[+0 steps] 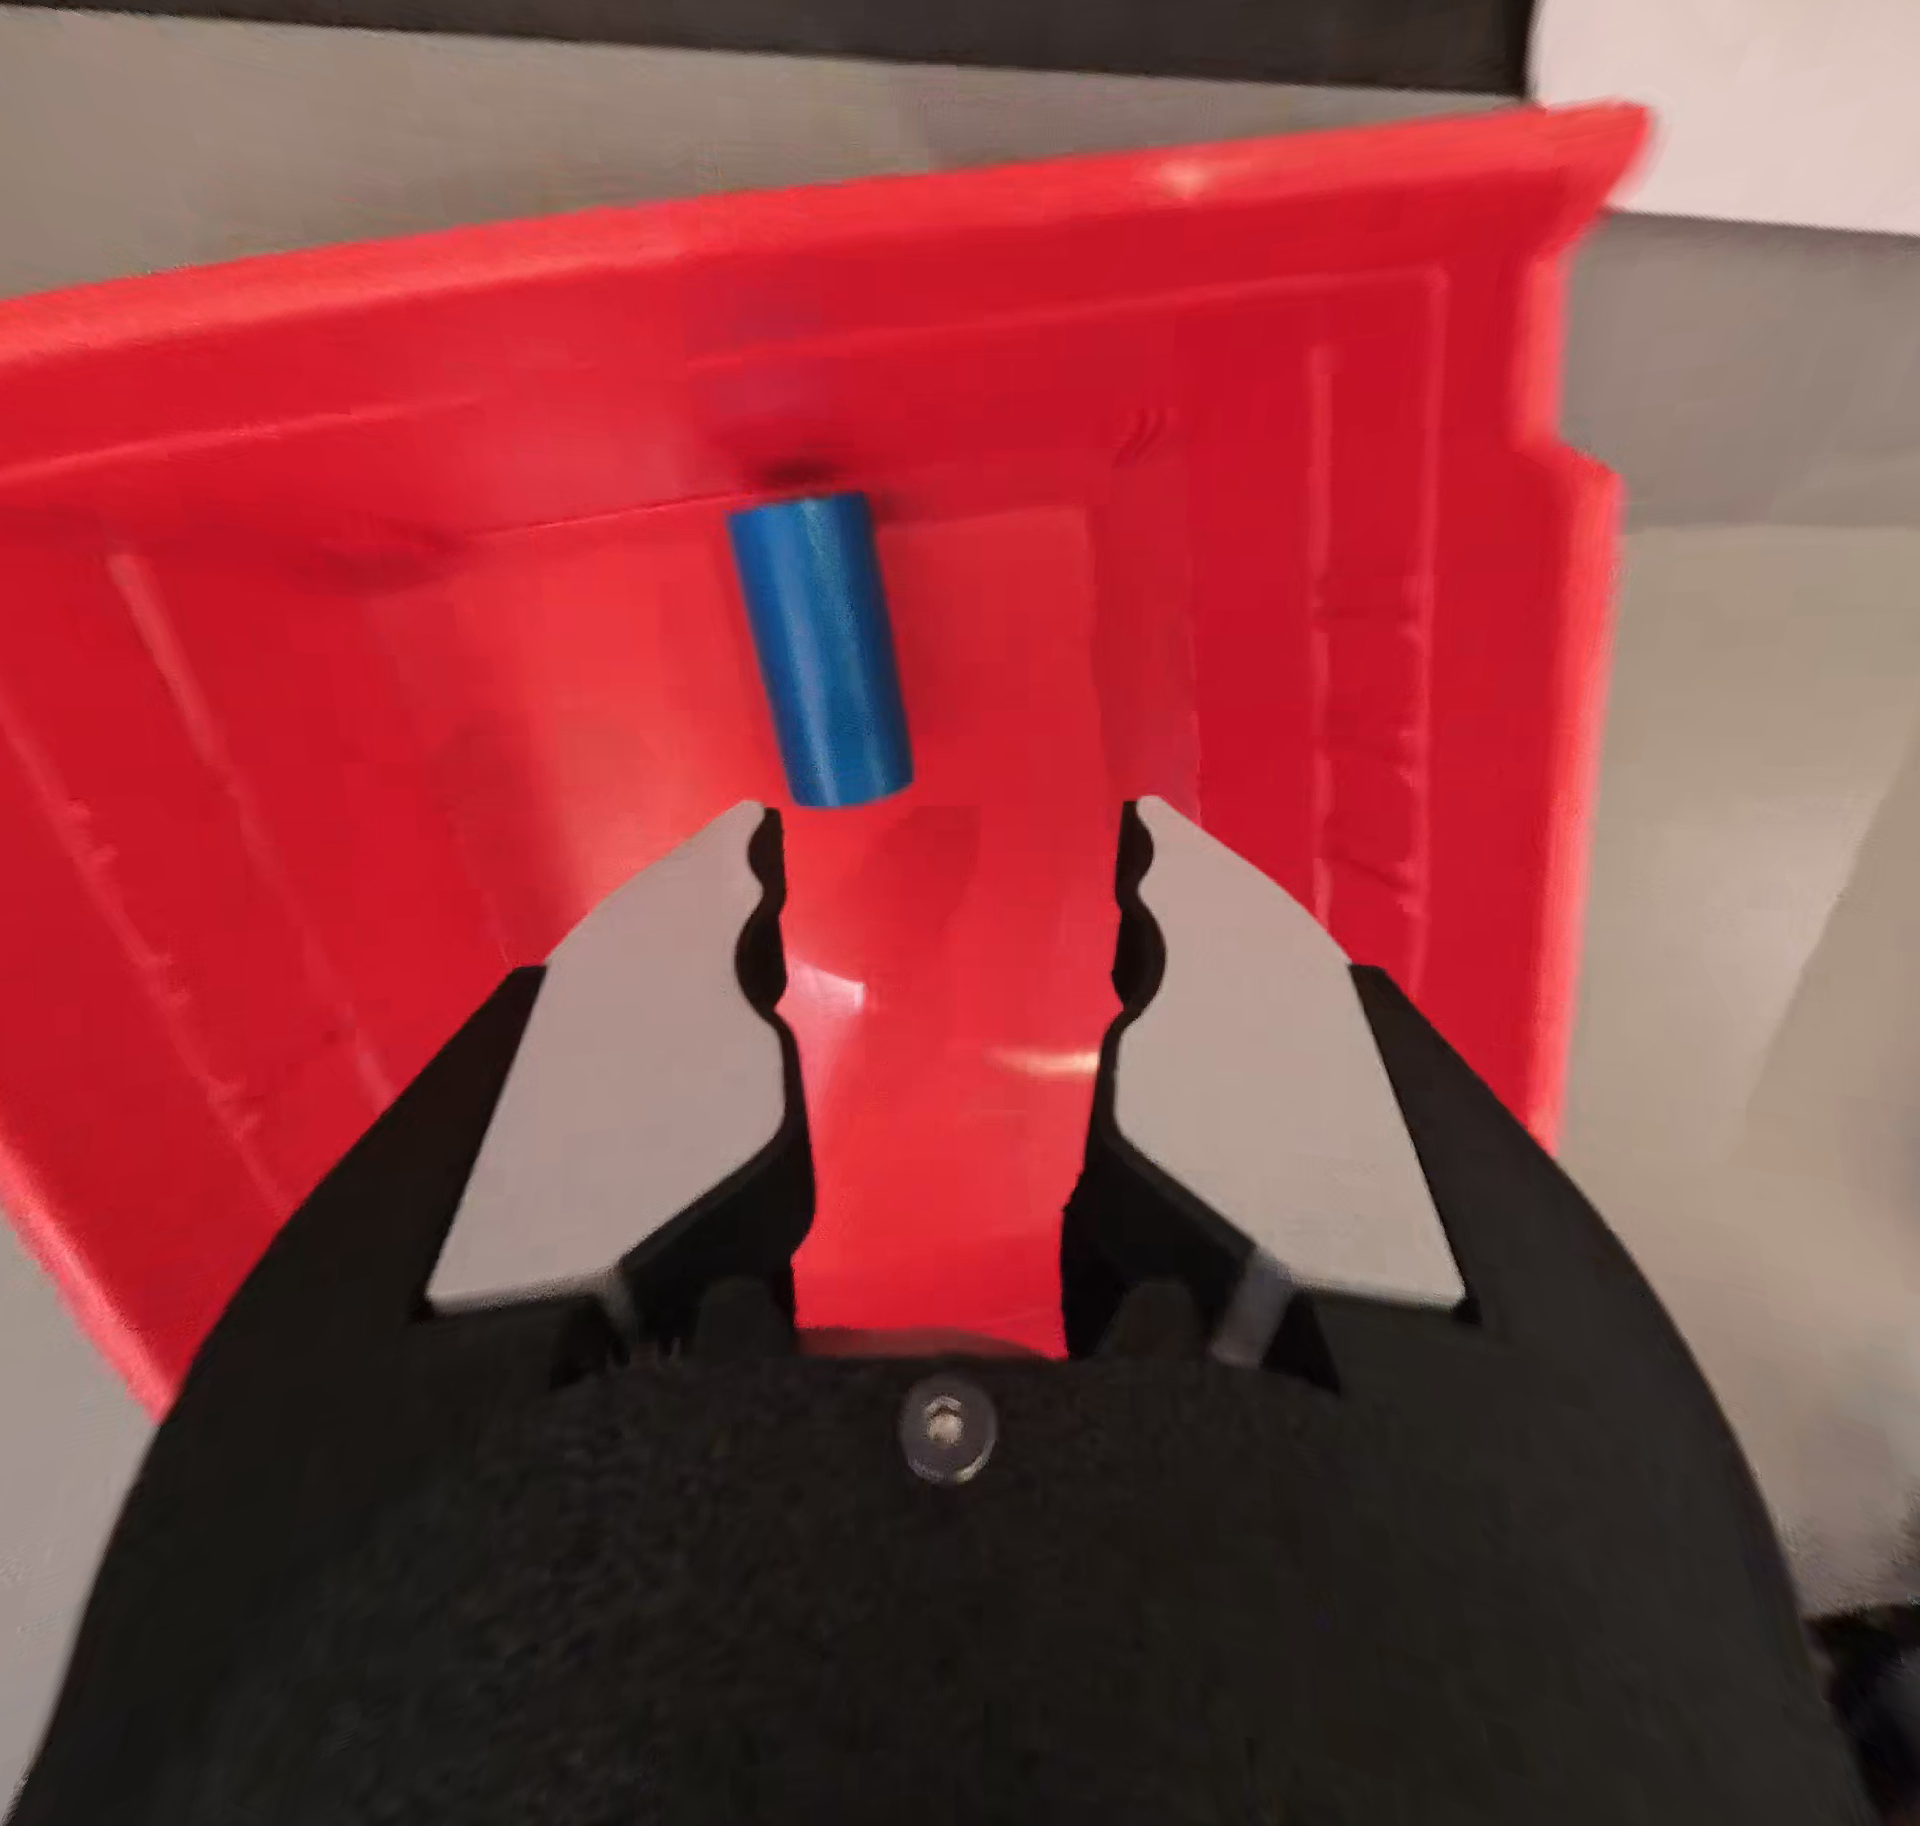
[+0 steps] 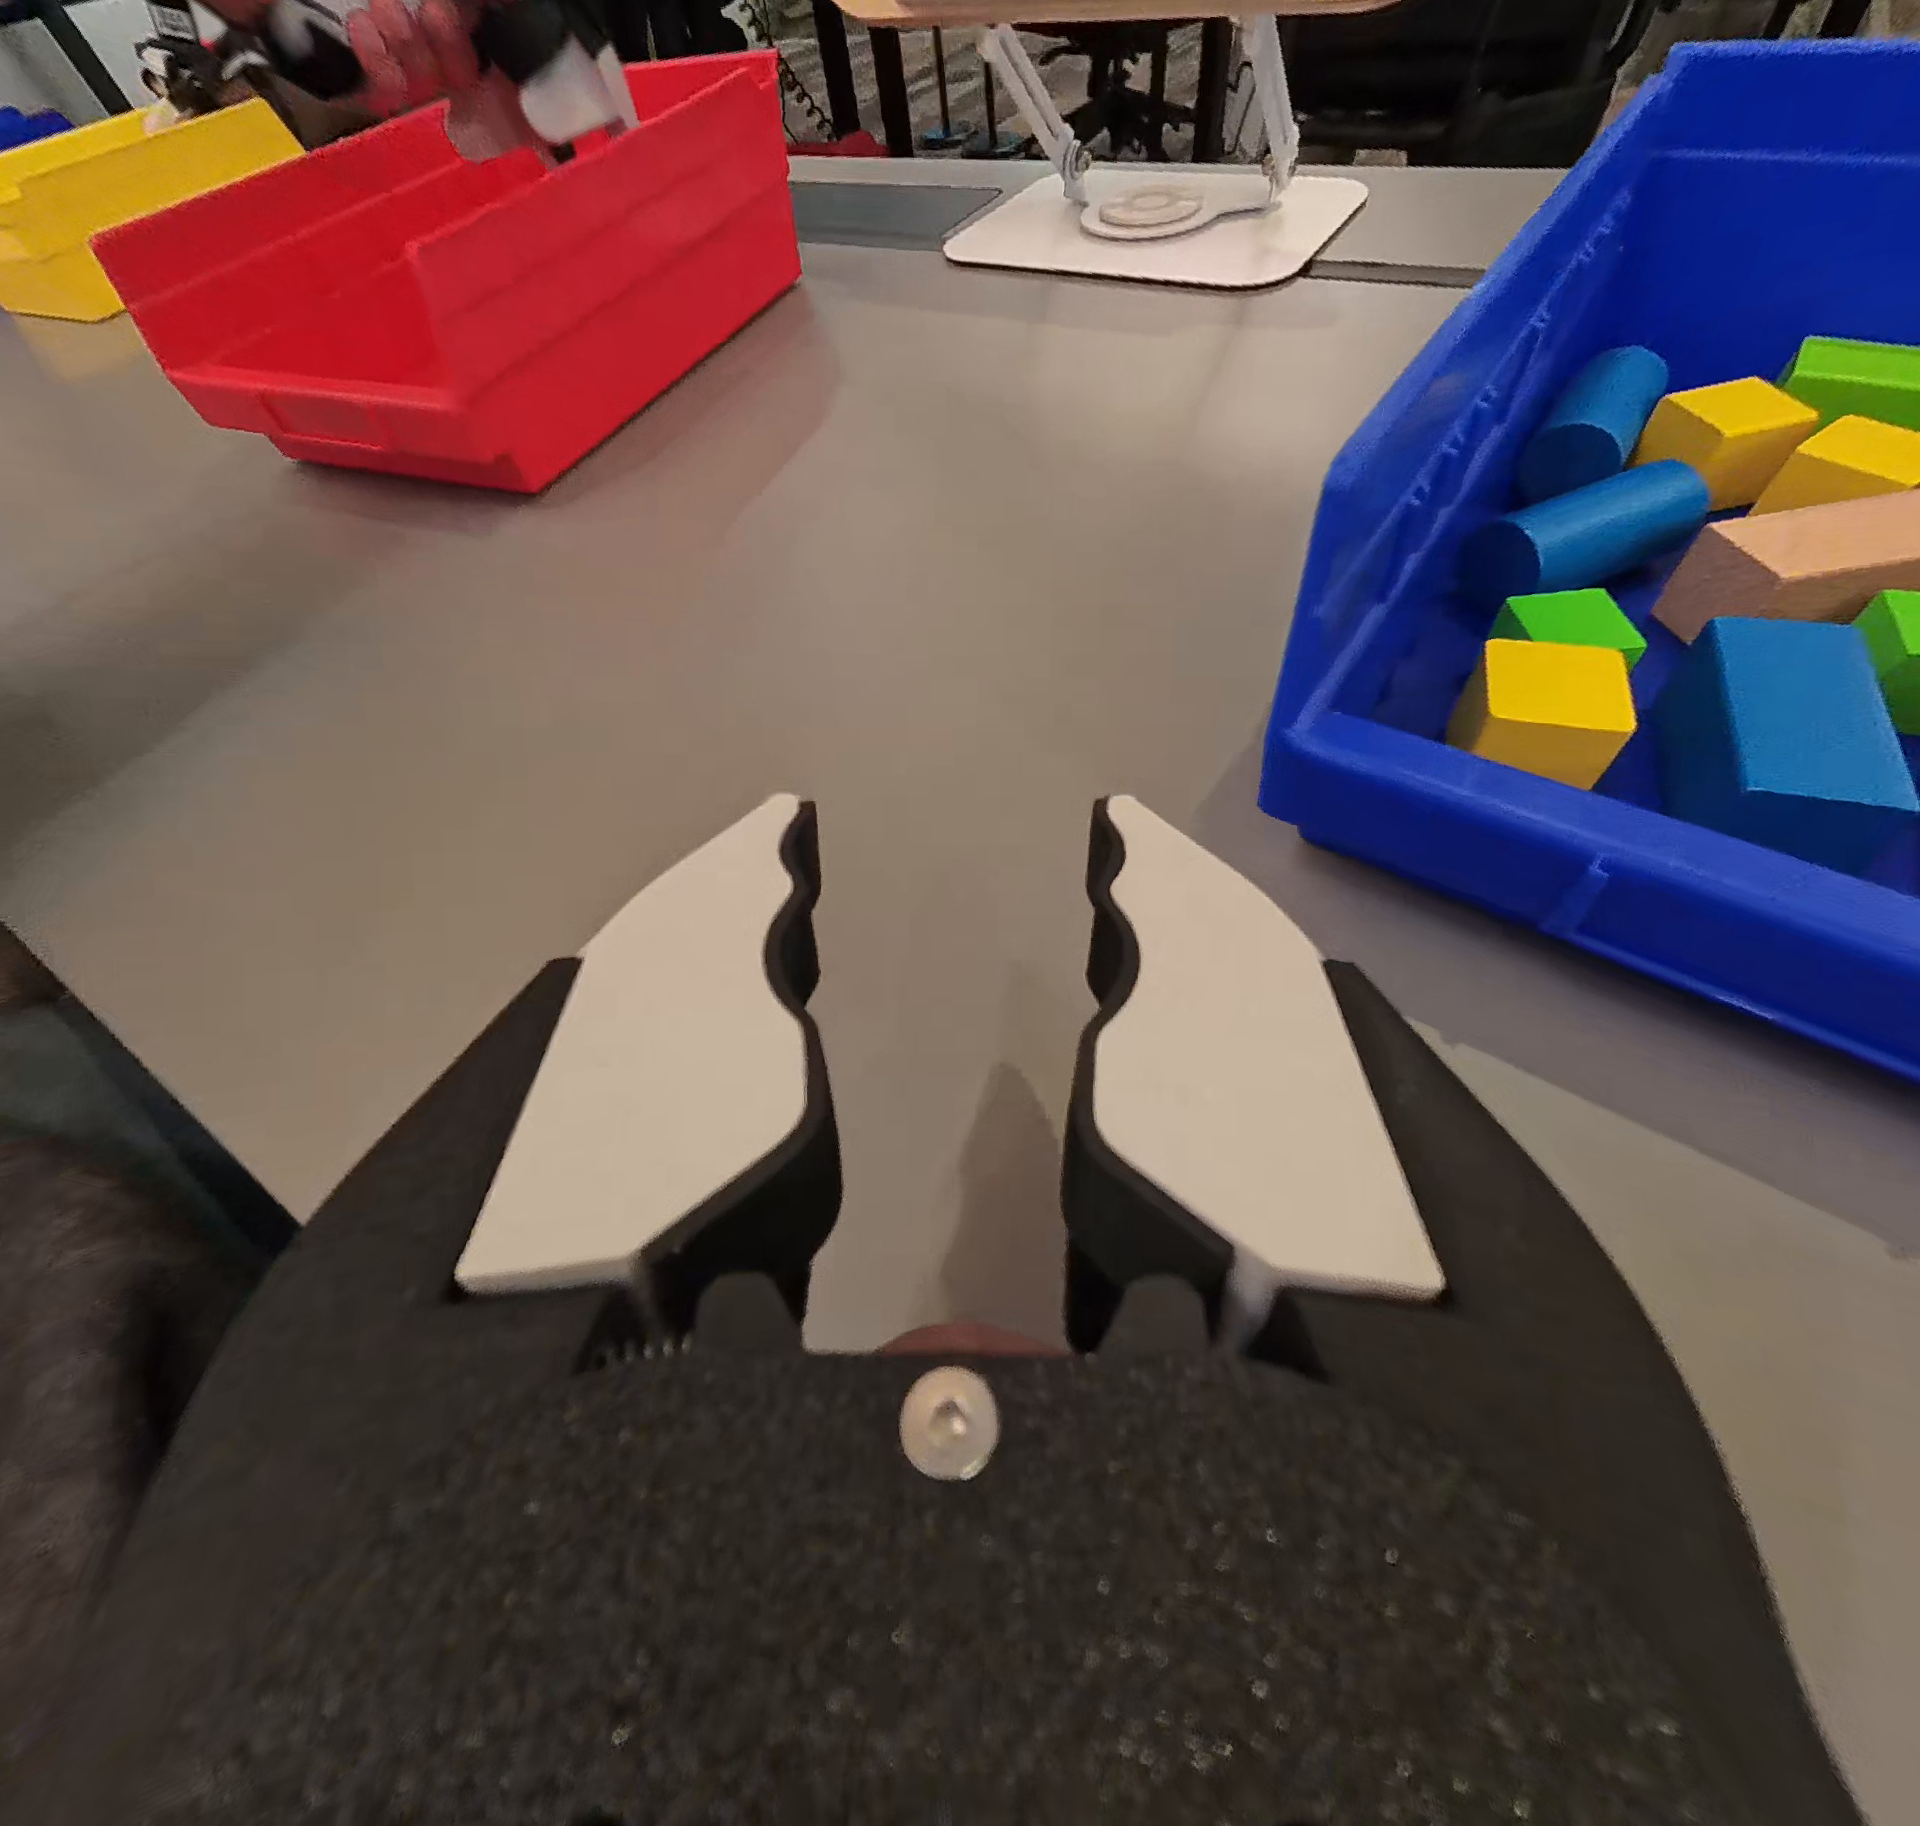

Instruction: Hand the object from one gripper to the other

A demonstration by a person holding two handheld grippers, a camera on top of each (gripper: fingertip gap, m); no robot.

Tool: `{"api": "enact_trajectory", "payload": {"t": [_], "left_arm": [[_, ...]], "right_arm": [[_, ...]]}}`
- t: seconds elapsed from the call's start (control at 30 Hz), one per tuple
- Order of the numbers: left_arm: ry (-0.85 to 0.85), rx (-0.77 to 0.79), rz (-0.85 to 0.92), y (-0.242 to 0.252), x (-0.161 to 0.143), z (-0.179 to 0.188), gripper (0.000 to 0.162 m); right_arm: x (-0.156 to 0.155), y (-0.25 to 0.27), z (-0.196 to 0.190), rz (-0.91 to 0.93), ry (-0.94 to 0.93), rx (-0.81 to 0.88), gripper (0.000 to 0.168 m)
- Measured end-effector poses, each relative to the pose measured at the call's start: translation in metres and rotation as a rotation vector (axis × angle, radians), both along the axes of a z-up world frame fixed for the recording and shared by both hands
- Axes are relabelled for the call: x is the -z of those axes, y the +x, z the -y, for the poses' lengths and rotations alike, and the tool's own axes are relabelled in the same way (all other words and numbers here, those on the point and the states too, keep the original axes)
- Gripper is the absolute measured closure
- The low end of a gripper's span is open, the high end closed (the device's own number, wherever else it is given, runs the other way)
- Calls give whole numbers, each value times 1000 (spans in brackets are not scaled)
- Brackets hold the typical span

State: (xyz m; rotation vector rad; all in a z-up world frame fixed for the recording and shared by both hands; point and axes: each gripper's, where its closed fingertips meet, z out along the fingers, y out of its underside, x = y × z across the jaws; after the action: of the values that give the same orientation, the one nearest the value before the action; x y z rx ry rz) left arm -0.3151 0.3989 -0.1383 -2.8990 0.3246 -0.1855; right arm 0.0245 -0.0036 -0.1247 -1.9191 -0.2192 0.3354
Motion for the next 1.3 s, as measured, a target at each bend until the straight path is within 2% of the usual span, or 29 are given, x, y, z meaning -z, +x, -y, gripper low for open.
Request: {"api": "enact_trajectory", "payload": {"t": [0.13,0.2,0.23,0.33,0.43,0.53,0.7,0.83,0.9,0.97,1.07,1.17,1.3], "left_arm": [[-21,-34,-119,-20,28,-21,102],[-51,-33,-121,-22,40,-22,102],[-64,-31,-119,-21,45,-22,105],[-77,-17,-122,-18,56,-20,128],[-74,27,-100,-13,55,-18,129],[-62,35,27,-1,48,-12,129],[55,91,322,15,2,12,129],[163,123,797,32,-71,74,129],[205,159,1000,36,-103,119,129],[195,195,1159,45,-122,171,129],[86,266,1330,74,-126,256,130],[-55,330,1402,113,-105,336,130],[-309,338,1491,152,-79,405,130]], "right_arm": [[3,6,-2,-33,-17,4,119],[6,7,-3,-56,-31,-2,119],[7,7,-4,-63,-37,-4,119],[12,7,-5,-77,-64,-11,119],[12,7,-6,-81,-69,-12,120],[10,8,-4,-70,-57,-5,120],[0,9,-2,-53,-6,-2,120],[-10,3,-1,-27,58,-20,115],[-13,-5,0,2,81,-52,110],[-18,-19,2,18,114,-99,104],[-32,-56,10,-12,190,-231,97],[-38,-110,24,-75,197,-412,86],[-48,-156,37,-52,281,-498,83]]}}
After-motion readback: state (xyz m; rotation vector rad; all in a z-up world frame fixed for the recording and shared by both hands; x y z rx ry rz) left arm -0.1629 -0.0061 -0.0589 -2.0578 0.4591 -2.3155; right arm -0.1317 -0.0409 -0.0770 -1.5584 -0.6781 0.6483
